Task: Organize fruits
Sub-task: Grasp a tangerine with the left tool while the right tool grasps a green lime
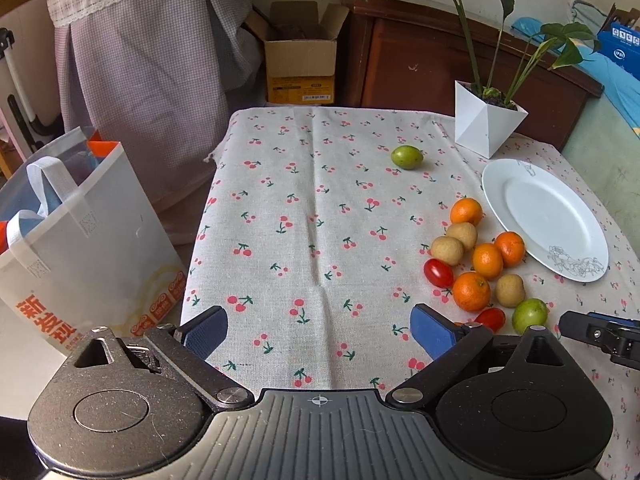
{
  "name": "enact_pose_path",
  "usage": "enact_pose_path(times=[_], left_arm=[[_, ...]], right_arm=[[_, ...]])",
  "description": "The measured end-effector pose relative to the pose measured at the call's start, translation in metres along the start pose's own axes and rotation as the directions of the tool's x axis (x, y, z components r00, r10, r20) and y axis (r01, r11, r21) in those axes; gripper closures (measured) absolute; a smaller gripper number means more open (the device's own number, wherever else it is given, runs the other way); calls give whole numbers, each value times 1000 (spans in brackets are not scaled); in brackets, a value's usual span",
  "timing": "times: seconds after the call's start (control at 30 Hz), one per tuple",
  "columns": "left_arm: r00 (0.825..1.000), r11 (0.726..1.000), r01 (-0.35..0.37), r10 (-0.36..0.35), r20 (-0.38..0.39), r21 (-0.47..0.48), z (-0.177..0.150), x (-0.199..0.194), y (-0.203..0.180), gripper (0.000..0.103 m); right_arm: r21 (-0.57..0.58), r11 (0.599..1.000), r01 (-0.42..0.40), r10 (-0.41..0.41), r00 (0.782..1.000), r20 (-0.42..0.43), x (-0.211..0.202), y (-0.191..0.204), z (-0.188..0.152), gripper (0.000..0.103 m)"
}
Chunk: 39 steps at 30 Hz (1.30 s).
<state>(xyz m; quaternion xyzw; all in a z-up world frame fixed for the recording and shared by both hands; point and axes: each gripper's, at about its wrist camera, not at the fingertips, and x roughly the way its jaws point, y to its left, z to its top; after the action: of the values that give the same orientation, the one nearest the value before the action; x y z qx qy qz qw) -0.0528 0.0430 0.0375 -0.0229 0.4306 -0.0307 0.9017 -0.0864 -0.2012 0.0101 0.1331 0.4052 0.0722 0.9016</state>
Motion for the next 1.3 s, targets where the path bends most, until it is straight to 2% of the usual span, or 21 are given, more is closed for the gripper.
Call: enact_pose_path(times=[0.2, 0.57, 0.83, 0.9, 1.1, 1.3], left_arm=[[997, 995, 73, -74, 0, 70, -8, -2, -13, 11], [980, 962, 197, -198, -13, 191, -24, 6, -42, 35], [970, 947, 237, -243, 1, 218, -27, 15, -52, 49], [969, 945, 240, -247, 0, 220, -28, 18, -54, 59], [965, 937, 252, -261, 5, 244, -31, 23, -59, 76], [959, 934, 271, -282, 14, 231, -31, 23, -58, 77]], right_arm=[[-35, 997, -68, 68, 998, -3, 7, 10, -4, 65], [-42, 998, -56, 55, 998, -10, 24, 12, -5, 72], [-36, 998, -51, 51, 999, -3, 30, 12, -5, 74], [-30, 998, -56, 56, 998, -3, 30, 11, -5, 75], [-30, 998, -54, 54, 999, -2, 29, 10, -6, 75], [-13, 999, -53, 53, 999, 5, 27, 8, -6, 75]])
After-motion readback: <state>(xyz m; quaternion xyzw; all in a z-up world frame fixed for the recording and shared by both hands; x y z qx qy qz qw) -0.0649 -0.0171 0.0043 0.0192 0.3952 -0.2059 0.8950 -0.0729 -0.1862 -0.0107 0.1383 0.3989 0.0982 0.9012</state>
